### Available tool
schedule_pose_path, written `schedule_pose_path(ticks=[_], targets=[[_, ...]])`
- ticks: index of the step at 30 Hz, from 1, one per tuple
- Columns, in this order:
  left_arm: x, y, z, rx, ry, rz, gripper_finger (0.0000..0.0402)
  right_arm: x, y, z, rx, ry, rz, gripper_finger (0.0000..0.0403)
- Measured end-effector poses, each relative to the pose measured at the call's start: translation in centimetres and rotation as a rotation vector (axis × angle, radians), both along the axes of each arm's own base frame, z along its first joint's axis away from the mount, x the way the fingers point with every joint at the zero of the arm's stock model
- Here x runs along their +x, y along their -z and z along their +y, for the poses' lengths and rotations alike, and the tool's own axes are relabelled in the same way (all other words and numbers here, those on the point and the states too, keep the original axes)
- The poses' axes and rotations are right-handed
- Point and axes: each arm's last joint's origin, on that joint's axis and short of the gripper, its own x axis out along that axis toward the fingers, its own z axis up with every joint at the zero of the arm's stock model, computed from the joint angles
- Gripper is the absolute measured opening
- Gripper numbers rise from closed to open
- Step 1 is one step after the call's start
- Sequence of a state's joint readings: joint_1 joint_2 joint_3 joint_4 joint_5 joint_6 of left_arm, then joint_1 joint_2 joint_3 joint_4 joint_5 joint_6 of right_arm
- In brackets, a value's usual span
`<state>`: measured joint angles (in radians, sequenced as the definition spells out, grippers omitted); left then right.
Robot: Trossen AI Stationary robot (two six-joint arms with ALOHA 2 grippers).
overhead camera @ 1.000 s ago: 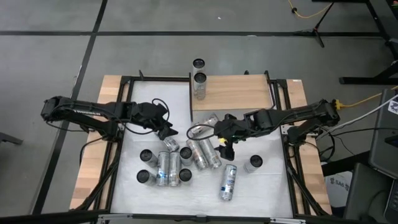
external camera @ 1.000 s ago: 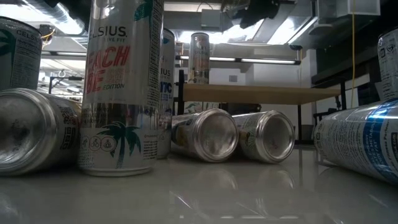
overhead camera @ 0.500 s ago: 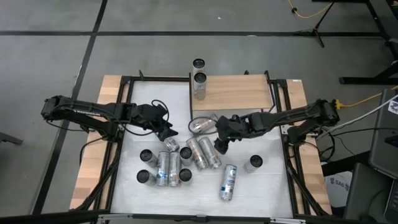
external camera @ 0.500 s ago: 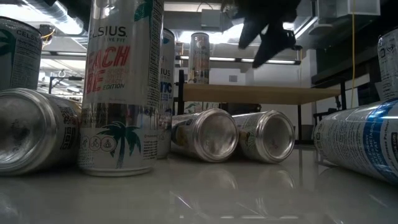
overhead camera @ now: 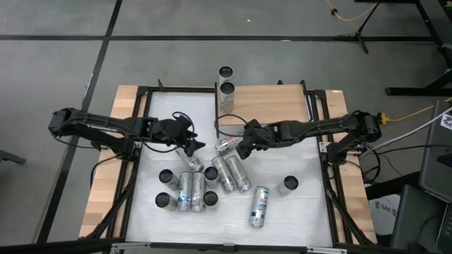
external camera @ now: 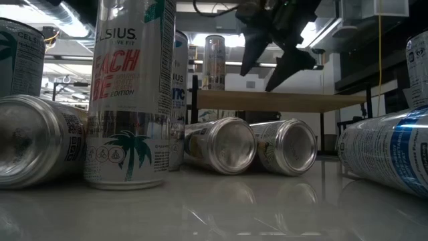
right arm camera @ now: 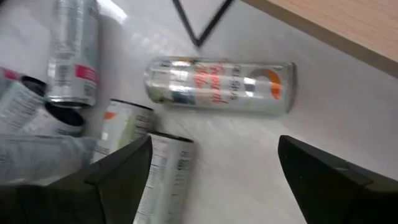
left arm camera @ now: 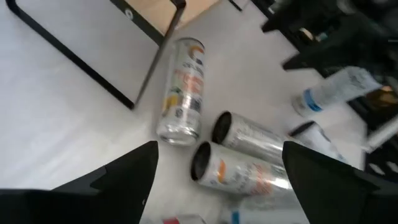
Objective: Place canned beverage on shelf
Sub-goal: Put the right orange soda can on the shelf aligned with the other orange soda cans
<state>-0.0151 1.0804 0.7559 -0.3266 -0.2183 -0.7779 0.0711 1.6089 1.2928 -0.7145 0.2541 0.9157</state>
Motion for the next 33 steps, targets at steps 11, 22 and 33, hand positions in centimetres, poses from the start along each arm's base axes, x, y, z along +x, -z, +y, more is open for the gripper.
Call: schedule_pose_path(ticks=[11, 22, 33], targets=[[4.0, 3.7, 0.9, 0.02, -0.02, 0.063, 0.0337, 0.7, -0.9, 0.2, 0.033, -0.028, -0.082, 0.034], [5.9, 6.5, 1.7, -0.033, -0.021, 0.102, 0.0337, 1.5, -4.4, 0.2, -0.02, -0.106, -0.173, 0.034], [7.3, 8.3, 1.8, -0.029, -0.033, 0.089, 0.0337, 1.9, -6.8, 0.3, -0.064, -0.161, -0.237, 0.034]])
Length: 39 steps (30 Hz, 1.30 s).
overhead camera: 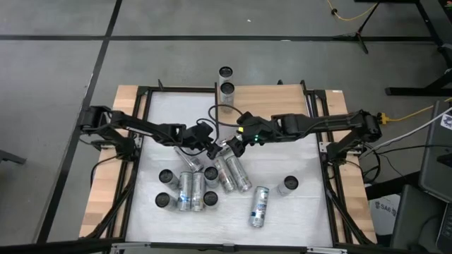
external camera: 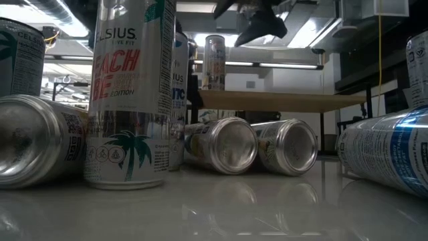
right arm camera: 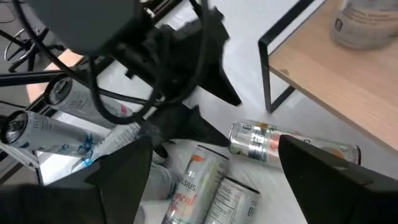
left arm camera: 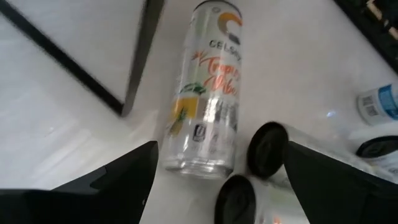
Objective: Place canned beverage on shelf
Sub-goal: Put the right orange soda can on the shelf aligned with the other orange soda cans
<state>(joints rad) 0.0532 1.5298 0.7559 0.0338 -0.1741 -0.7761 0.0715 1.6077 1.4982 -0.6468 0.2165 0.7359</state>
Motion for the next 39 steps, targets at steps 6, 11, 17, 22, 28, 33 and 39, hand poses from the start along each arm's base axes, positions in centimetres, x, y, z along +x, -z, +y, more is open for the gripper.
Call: schedule_pose_path(ticks=[6, 11, 17, 22, 28, 33, 39], targets=[[0.4, 1.1, 0.1, 0.01, -0.011, 0.023, 0.0337, 0.0, -0.1, 0.0, -0.009, -0.008, 0.005, 0.034], [0.6, 1.8, 0.2, 0.032, -0.034, 0.042, 0.0337, -0.1, 0.0, 0.0, -0.028, -0.026, 0.012, 0.034], [1.0, 2.6, 0.2, 0.032, -0.033, 0.05, 0.0337, -0.1, 0.0, 0.0, -0.042, -0.039, 0.019, 0.034], [1.4, 3.2, 0.2, 0.031, -0.031, 0.041, 0.0338, -0.1, 0.0, 0.0, -0.047, -0.043, 0.017, 0.034], [1.4, 3.5, 0.2, 0.032, -0.033, 0.05, 0.0337, -0.1, 0.0, 0.0, -0.047, -0.044, 0.018, 0.034], [1.5, 3.6, 0.2, 0.038, -0.027, 0.044, 0.0337, -0.1, 0.0, 0.0, -0.055, -0.05, 0.024, 0.034], [1.7, 3.4, 0.2, 0.102, 0.035, 0.039, 0.0337, -0.1, 0.0, 0.0, -0.064, -0.06, 0.026, 0.034]])
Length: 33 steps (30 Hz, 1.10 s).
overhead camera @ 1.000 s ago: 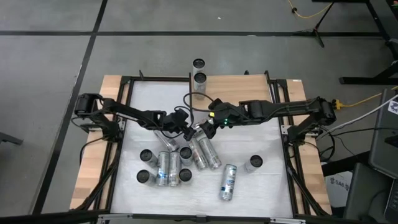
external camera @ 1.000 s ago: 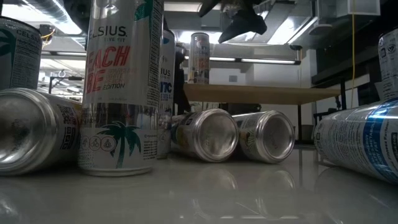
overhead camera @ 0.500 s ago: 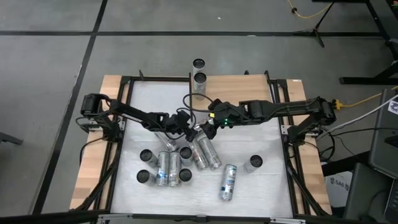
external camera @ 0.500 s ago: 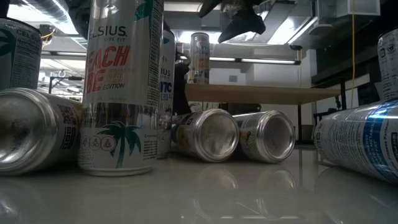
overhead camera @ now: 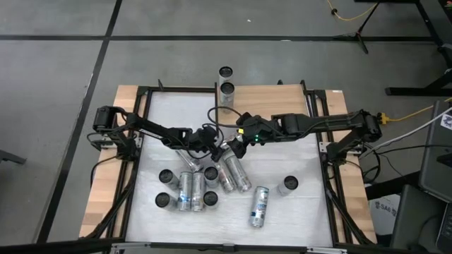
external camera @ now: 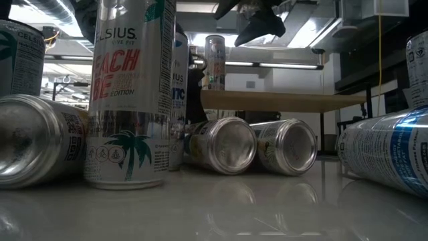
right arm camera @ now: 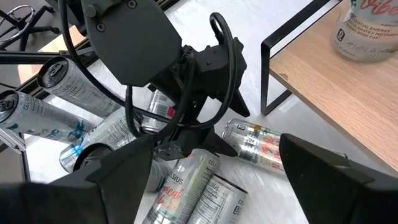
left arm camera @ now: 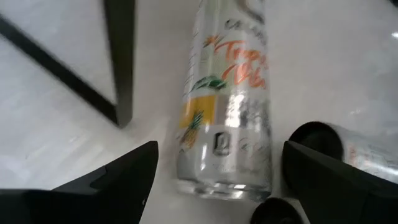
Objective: Place canned beverage on shelf
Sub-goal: Put the right orange soda can on the shelf aligned with the other orange soda cans
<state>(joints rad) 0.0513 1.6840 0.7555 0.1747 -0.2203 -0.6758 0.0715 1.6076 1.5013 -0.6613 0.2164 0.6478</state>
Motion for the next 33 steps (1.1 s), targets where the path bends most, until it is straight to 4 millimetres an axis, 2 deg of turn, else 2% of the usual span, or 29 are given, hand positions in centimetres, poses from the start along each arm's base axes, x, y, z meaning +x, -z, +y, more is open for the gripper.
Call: schedule_pose_path(ticks=[7, 22, 27, 33], targets=[[0.1, 0.0, 0.0, 0.04, 0.041, 0.009, 0.0337, 0.0, 0.0, 0.0, -0.001, 0.0, 0.0, 0.034], [0.6, 2.0, 0.0, 0.033, 0.047, 0.038, 0.0335, -0.2, 0.2, 0.0, -0.004, -0.002, 0.032, 0.034], [0.6, 2.0, 0.0, 0.037, 0.045, 0.036, 0.0317, -0.5, 0.5, 0.0, -0.006, -0.002, 0.067, 0.034], [0.6, 2.0, 0.0, 0.037, 0.046, 0.035, 0.0276, -1.0, 0.9, -0.1, -0.011, -0.002, 0.136, 0.034]])
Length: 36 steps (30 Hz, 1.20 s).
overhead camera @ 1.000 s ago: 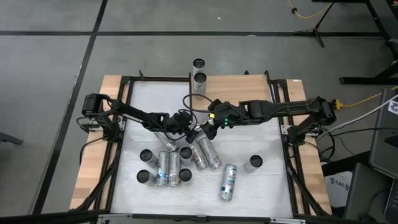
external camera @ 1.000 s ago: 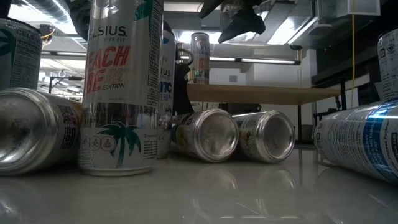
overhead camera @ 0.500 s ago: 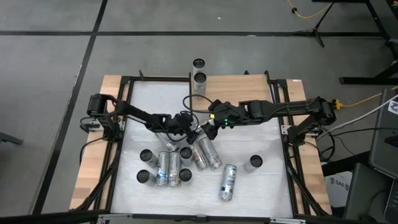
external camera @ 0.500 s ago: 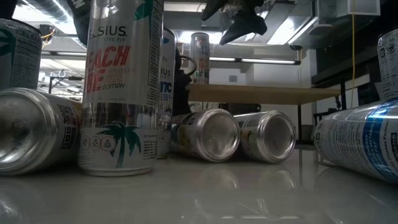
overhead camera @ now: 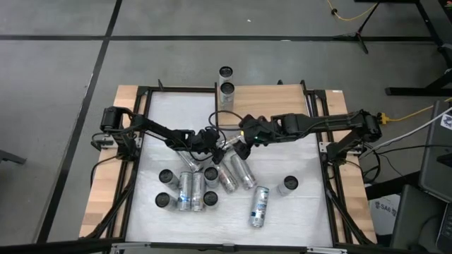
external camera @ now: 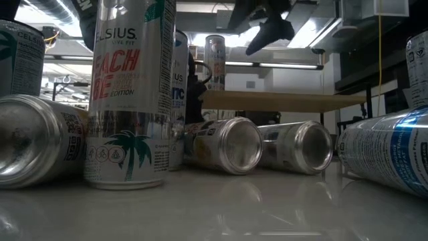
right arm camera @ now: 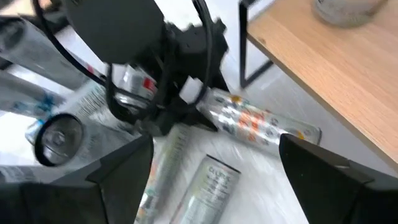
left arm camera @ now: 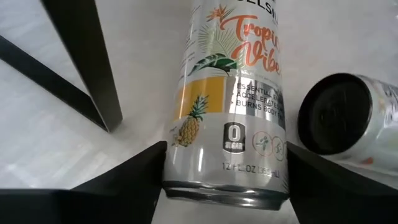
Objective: Place canned beverage on shelf
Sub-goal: Put the right orange soda can on the shelf aligned with the other orange soda cans
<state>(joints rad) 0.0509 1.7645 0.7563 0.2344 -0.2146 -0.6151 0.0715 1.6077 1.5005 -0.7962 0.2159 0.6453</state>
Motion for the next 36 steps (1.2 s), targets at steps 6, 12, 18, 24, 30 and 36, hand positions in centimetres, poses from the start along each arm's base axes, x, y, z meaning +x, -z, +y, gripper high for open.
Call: schedule_pose_path(ticks=[6, 12, 18, 24, 30, 36], targets=[[0.0, -0.1, -0.1, -0.023, 0.022, -0.002, 0.0245, -0.5, 0.4, 0.0, -0.004, 0.0, 0.062, 0.034], [-0.1, -0.2, -0.1, -0.037, 0.037, 0.0, 0.0243, -0.5, 0.4, 0.0, -0.004, 0.0, 0.071, 0.034], [-0.1, -0.2, -0.2, -0.062, 0.057, -0.003, 0.0243, -0.6, 0.4, 0.1, 0.048, -0.039, 0.076, 0.034], [0.0, -0.2, -0.4, -0.095, 0.093, -0.005, 0.0242, -0.8, 0.6, 0.2, 0.03, -0.113, 0.121, 0.034], [0.0, -0.2, -0.4, -0.096, 0.137, -0.003, 0.0242, -1.2, 0.8, 0.2, -0.046, -0.219, 0.181, 0.034], [0.2, -0.4, -0.6, -0.107, 0.184, -0.029, 0.0242, -1.2, 0.9, 0.2, -0.063, -0.245, 0.192, 0.034]])
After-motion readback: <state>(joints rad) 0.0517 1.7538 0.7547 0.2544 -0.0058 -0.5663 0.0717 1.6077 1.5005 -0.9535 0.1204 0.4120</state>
